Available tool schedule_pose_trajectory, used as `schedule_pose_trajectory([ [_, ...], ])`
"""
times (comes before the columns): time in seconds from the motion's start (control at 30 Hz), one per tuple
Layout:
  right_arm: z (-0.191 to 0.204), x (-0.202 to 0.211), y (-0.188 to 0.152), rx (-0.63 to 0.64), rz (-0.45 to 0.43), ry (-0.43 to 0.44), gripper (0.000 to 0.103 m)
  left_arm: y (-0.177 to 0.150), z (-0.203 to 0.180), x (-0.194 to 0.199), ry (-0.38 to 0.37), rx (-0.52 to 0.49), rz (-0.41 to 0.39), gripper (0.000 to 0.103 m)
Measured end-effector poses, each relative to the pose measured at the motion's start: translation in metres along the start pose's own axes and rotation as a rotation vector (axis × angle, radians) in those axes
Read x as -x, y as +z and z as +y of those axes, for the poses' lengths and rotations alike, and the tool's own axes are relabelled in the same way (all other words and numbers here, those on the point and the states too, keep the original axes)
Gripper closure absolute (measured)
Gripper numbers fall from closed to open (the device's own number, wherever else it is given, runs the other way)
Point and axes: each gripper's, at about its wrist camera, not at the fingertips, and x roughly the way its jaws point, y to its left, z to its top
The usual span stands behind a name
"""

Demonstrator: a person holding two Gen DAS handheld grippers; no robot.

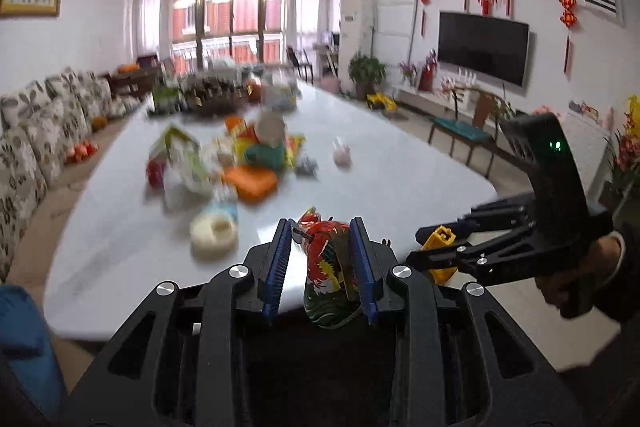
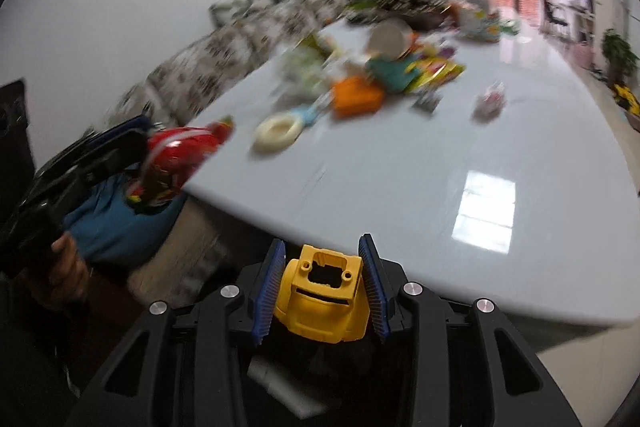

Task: Collect trash
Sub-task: 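Carry both items to the trash bag and open both tools, then grasp the crumpled foil wrapper with the right tool while the left grasps the cream pineapple teether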

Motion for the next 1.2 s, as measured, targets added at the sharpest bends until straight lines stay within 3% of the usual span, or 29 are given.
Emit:
schedule_pose_trajectory([
  [0.07,0.009,-0.008,-0.019,0.018,0.054,-0.002,0.065,-0.021,-0.003,-0.003,-0.009,0.016,0.067,0.073],
  [0.13,0.01,-0.028,-0.039,0.014,0.112,-0.002,0.064,-0.05,-0.003,-0.017,0.003,0.026,0.146,0.065],
  [0.17,0.007,-0.042,-0.048,0.008,0.137,-0.002,0.063,-0.06,-0.002,-0.022,0.017,0.02,0.166,0.045],
  [0.2,0.005,-0.053,-0.054,0.009,0.155,0.0,0.05,-0.078,-0.002,-0.032,0.043,-0.003,0.178,0.016],
  [0.23,0.002,-0.07,-0.065,0.015,0.176,-0.009,0.039,-0.092,-0.001,-0.038,0.073,-0.022,0.189,0.01],
  [0.3,-0.003,-0.085,-0.08,0.013,0.197,-0.041,0.044,-0.118,0.007,-0.054,0.102,-0.028,0.265,0.01],
  [0.37,-0.008,-0.086,-0.086,-0.026,0.222,-0.011,0.045,-0.125,0.019,-0.057,0.093,0.017,0.3,0.01],
  [0.5,-0.006,-0.047,-0.064,-0.019,0.128,0.019,0.044,-0.113,0.033,-0.046,0.125,0.052,0.243,0.01],
  [0.6,-0.009,-0.022,-0.021,0.016,0.017,0.005,0.036,-0.09,0.046,-0.044,0.115,0.102,0.179,0.01],
  [0.7,-0.027,-0.025,0.033,0.055,-0.057,-0.054,0.036,-0.07,0.057,-0.05,0.128,0.129,0.125,0.01],
  [0.8,-0.056,-0.063,0.089,0.066,-0.063,-0.13,0.036,-0.052,0.069,-0.061,0.151,0.165,0.101,0.01],
  [0.93,-0.091,-0.128,0.149,0.05,0.005,-0.167,0.038,-0.037,0.077,-0.069,0.179,0.213,0.072,0.01],
  [1.03,-0.115,-0.165,0.177,0.034,0.059,-0.214,0.049,-0.029,0.082,-0.074,0.181,0.228,0.059,0.01],
  [1.07,-0.119,-0.173,0.18,0.034,0.077,-0.238,0.058,-0.026,0.083,-0.076,0.187,0.223,0.057,0.01],
  [1.13,-0.129,-0.18,0.182,0.027,0.087,-0.253,0.087,-0.024,0.083,-0.078,0.201,0.208,0.057,0.01],
  [1.2,-0.134,-0.182,0.181,-0.013,0.104,-0.221,0.088,-0.021,0.084,-0.086,0.203,0.201,0.06,0.01],
])
